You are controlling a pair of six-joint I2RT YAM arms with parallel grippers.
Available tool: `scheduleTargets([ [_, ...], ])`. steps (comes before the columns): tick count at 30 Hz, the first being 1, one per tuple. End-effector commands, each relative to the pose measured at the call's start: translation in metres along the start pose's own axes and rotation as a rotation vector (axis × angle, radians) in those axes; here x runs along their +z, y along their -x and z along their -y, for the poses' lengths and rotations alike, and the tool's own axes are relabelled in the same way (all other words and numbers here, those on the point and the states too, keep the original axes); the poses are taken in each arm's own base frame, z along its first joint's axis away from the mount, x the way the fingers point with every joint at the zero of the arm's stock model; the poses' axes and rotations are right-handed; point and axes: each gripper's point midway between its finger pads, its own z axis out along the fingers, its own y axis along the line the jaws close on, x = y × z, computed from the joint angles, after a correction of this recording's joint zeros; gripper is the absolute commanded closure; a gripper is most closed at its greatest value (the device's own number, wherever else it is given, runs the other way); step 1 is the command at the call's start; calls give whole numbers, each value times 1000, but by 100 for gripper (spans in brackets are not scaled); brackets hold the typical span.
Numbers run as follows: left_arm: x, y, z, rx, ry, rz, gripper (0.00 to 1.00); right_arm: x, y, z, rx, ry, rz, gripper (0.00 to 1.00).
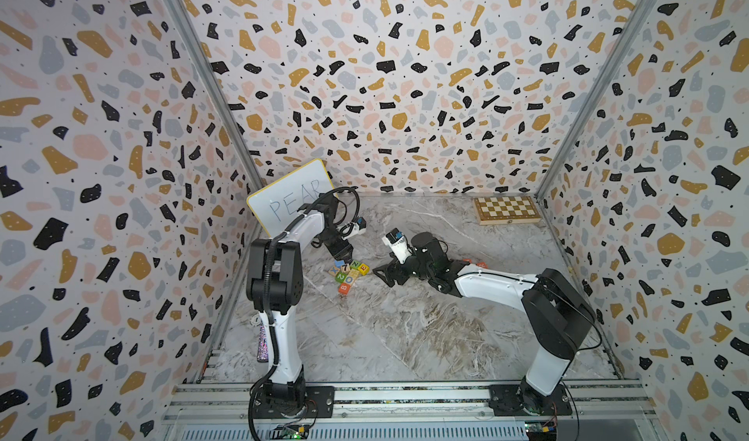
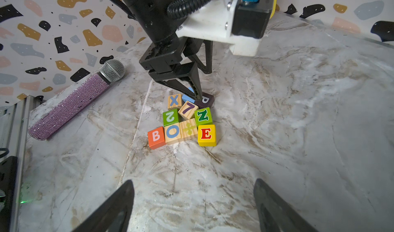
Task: Spell the uppercase word “pear” with letter blocks
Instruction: Pick up the letter block from the center of the board.
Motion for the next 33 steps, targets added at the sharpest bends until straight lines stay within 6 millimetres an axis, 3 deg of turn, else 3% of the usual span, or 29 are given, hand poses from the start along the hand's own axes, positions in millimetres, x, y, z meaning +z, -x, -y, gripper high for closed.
scheduleTargets([
  [1, 13, -6, 0, 17, -20, -13, 40, -5, 14, -3, 5, 12, 18, 12],
  [18, 34, -21, 2, 11, -36, -62, 43, -7, 14, -1, 11, 14, 28, 12],
  [33, 41, -20, 4, 7, -60, -70, 46, 0, 1, 2, 20, 10, 8, 12],
])
